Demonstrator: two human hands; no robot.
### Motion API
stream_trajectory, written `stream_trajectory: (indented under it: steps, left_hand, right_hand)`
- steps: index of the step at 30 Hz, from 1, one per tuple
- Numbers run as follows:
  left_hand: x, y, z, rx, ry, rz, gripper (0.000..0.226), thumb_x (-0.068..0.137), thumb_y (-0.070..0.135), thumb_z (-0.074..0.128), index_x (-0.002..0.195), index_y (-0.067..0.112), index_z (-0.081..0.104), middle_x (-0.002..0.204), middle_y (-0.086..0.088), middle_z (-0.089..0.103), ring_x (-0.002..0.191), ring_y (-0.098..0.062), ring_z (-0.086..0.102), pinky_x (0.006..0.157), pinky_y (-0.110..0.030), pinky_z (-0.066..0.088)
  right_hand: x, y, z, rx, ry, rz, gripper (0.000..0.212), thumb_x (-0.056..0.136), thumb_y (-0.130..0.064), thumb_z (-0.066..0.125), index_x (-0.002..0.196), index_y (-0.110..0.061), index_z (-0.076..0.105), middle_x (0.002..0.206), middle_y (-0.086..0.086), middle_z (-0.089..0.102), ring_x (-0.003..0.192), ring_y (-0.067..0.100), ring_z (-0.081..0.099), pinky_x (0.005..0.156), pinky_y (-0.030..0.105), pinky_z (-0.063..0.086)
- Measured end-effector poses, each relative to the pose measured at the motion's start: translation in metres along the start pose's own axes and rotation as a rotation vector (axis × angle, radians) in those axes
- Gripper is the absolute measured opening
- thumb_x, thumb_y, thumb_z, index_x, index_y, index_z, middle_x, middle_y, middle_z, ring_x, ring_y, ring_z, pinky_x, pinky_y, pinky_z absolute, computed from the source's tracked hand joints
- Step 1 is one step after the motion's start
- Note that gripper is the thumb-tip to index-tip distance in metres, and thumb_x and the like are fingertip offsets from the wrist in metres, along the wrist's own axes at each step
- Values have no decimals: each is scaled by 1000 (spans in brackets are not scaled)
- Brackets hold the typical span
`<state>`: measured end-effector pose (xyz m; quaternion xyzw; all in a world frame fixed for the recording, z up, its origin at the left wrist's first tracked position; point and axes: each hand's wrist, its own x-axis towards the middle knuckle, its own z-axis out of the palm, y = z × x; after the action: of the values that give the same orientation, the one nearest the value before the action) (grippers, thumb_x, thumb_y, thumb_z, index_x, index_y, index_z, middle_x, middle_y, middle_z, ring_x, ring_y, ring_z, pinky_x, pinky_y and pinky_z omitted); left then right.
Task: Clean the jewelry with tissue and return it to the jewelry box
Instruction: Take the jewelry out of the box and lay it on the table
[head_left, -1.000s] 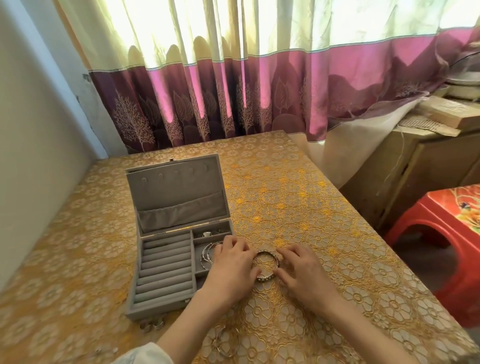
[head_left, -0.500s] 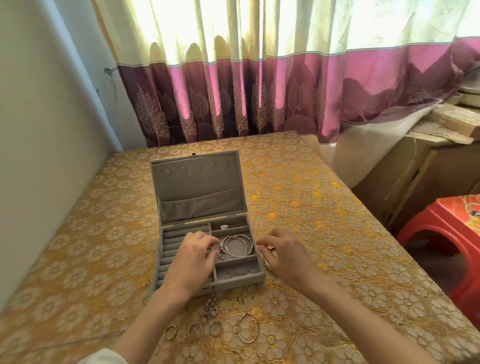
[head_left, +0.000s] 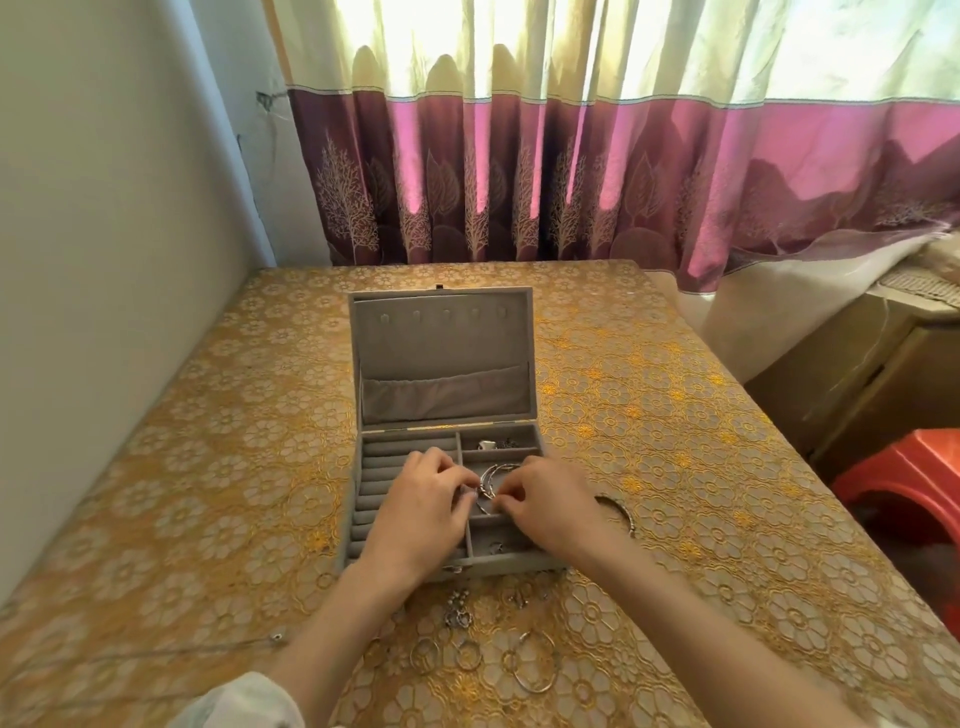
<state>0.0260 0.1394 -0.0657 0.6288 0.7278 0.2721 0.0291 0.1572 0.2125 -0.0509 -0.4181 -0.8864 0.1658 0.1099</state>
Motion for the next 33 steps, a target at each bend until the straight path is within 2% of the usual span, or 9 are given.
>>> stream_trajectory:
  steps: [4,10,14,18,21,23,29,31,33]
  left_hand:
    - [4,3,-1,32,-7,13,24,92,26,53,113,26,63,103,6,49,102,-8,39,90,-23,42]
    - [15,14,-1,154,-135,19,26,92,27,51,117,30,60,113,4,47,112,-15,35,97,-30,37]
    - [21,18,1,228,-166,32,24,92,29,52,114,32,63,113,4,49,111,-17,36,95,-31,36]
    - [21,14,3,228,-136,73,21,91,30,54,107,29,67,108,5,52,108,-16,39,91,-29,35]
    - [21,11,5,115,-66,109,17,89,22,59,100,22,71,103,2,56,103,-17,47,87,-28,40]
    - [23,13,2,-25,-6,97,14,88,17,61,97,17,72,98,1,57,94,-13,52,81,-20,41]
    - [28,30,-12,-227,92,67,12,84,10,65,92,14,72,91,6,58,79,-2,56,72,-3,42]
    - [28,36,-14,-263,108,76,11,83,9,66,91,13,72,88,6,61,78,-3,58,72,-7,44]
    - [27,45,-17,-300,129,76,11,83,8,66,90,13,72,87,5,63,79,-4,59,72,-12,47]
  right_hand:
    - [-2,5,3,66,53,12,21,91,-28,53,99,-19,70,99,0,62,92,14,52,91,34,43]
    - [-6,14,-9,480,201,133,14,91,-21,54,86,-13,65,76,-3,60,69,8,51,61,14,40]
    - [-15,21,-25,865,216,250,13,92,-16,53,84,-12,63,81,8,64,71,13,55,63,20,45]
    - [-27,37,-37,1066,248,338,11,91,-14,54,86,-10,64,78,2,65,71,11,56,60,22,41]
    - [-37,53,-44,1135,273,380,13,91,-14,54,89,-7,64,78,4,65,73,13,55,62,24,41]
    - [-43,63,-48,1178,285,407,13,91,-13,53,88,-6,64,78,5,64,74,15,54,62,25,41]
    - [-61,96,-56,1140,280,441,12,91,-8,51,92,-9,63,83,5,64,77,16,54,63,26,40]
    - [-67,107,-57,973,300,388,10,89,-8,55,88,-13,63,83,2,65,78,14,57,64,21,42]
    - [-73,120,-53,663,322,327,9,88,-10,58,85,-17,63,81,-3,64,78,11,59,64,16,43]
